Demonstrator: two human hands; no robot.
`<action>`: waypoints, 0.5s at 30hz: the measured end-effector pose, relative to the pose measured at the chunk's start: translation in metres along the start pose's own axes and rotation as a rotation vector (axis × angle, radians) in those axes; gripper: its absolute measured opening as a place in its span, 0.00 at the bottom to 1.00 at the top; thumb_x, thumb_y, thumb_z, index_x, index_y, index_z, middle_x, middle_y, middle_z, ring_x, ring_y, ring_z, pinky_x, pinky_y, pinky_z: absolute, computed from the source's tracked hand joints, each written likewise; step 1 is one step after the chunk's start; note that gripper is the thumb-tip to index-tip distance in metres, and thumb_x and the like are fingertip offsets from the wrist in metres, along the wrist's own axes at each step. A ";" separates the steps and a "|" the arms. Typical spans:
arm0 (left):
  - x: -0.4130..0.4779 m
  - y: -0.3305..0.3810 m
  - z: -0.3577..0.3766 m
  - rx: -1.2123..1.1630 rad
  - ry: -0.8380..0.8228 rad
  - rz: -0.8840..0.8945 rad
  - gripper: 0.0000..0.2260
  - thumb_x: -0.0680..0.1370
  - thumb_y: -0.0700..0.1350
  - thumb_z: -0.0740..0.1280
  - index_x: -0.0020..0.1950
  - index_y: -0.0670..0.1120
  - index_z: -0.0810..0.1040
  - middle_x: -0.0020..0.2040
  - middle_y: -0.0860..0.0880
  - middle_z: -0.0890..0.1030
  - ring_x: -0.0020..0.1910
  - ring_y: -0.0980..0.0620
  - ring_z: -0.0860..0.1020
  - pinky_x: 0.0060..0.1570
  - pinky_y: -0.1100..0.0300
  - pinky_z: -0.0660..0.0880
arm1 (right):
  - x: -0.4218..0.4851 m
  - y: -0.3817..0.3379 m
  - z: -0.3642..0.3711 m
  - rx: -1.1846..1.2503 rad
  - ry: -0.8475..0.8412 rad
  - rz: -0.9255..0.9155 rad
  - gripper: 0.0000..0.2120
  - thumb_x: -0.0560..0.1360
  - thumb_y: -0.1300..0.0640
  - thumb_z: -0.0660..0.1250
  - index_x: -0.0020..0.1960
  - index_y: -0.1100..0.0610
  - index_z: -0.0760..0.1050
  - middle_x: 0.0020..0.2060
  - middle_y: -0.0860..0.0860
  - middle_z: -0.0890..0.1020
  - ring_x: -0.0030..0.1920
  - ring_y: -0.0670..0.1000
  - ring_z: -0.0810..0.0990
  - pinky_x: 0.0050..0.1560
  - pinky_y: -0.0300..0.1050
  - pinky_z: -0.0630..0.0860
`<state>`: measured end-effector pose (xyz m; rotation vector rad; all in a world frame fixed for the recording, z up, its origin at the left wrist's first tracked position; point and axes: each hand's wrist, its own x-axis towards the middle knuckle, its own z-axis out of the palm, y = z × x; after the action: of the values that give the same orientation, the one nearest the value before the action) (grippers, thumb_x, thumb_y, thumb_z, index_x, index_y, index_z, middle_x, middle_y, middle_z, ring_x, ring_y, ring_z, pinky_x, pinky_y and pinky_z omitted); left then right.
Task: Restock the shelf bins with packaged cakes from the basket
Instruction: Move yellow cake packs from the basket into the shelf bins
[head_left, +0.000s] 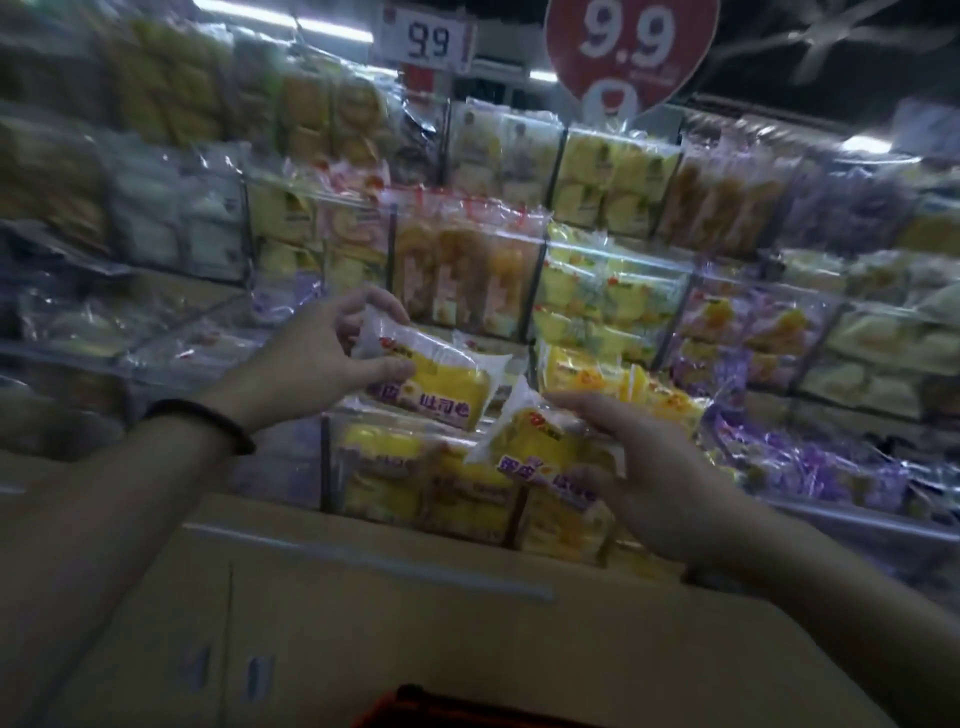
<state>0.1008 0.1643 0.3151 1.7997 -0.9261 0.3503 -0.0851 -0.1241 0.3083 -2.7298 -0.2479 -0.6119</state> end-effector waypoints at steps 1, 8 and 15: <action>0.017 -0.008 -0.003 0.026 0.034 0.001 0.17 0.72 0.46 0.82 0.56 0.56 0.80 0.42 0.54 0.84 0.38 0.55 0.83 0.38 0.55 0.82 | 0.011 -0.004 -0.003 -0.020 -0.002 -0.013 0.34 0.81 0.58 0.70 0.77 0.31 0.61 0.70 0.39 0.74 0.70 0.43 0.72 0.67 0.51 0.76; 0.089 -0.065 0.016 0.287 0.081 -0.002 0.15 0.76 0.45 0.79 0.59 0.58 0.81 0.61 0.51 0.81 0.51 0.51 0.80 0.48 0.56 0.76 | 0.089 0.000 0.001 -0.143 0.074 -0.030 0.36 0.82 0.61 0.67 0.76 0.28 0.58 0.65 0.44 0.75 0.65 0.52 0.75 0.62 0.57 0.80; 0.098 -0.109 0.038 0.631 0.003 -0.279 0.12 0.80 0.60 0.70 0.63 0.69 0.82 0.83 0.49 0.61 0.84 0.37 0.46 0.77 0.30 0.40 | 0.147 0.012 0.027 -0.283 0.056 -0.043 0.30 0.84 0.59 0.65 0.79 0.34 0.62 0.70 0.46 0.75 0.72 0.54 0.67 0.72 0.60 0.66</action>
<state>0.2386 0.1064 0.2872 2.4679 -0.5762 0.5025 0.0587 -0.1115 0.3470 -2.9772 -0.2216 -0.7884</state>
